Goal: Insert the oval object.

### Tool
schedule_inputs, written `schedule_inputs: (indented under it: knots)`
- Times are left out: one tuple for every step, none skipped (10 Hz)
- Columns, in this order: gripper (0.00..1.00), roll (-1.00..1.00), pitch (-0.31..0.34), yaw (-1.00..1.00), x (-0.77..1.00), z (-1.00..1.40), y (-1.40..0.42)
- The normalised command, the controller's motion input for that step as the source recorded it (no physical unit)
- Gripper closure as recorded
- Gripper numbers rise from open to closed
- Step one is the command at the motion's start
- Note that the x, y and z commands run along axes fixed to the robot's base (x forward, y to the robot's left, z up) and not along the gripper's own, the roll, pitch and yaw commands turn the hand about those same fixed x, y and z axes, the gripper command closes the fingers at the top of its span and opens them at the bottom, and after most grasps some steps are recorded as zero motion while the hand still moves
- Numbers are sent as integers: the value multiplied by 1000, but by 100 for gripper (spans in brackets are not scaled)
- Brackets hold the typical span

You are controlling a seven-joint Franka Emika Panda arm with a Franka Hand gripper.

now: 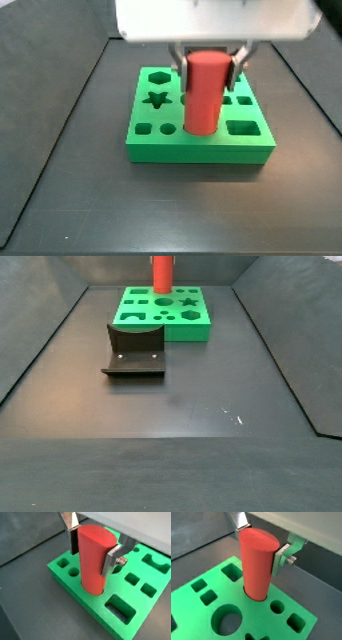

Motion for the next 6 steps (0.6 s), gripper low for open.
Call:
schedule_inputs:
  knots:
    - [100,0,-6,0,66,-269,0]
    - [100,0,0,0,46,-214,0]
    - [100,0,0,0,54,-226,0]
    - [100,0,-4,0,54,-246,0]
    - [100,-29,-47,0,0,-94,0]
    - [100,0,0,0,0,0,0]
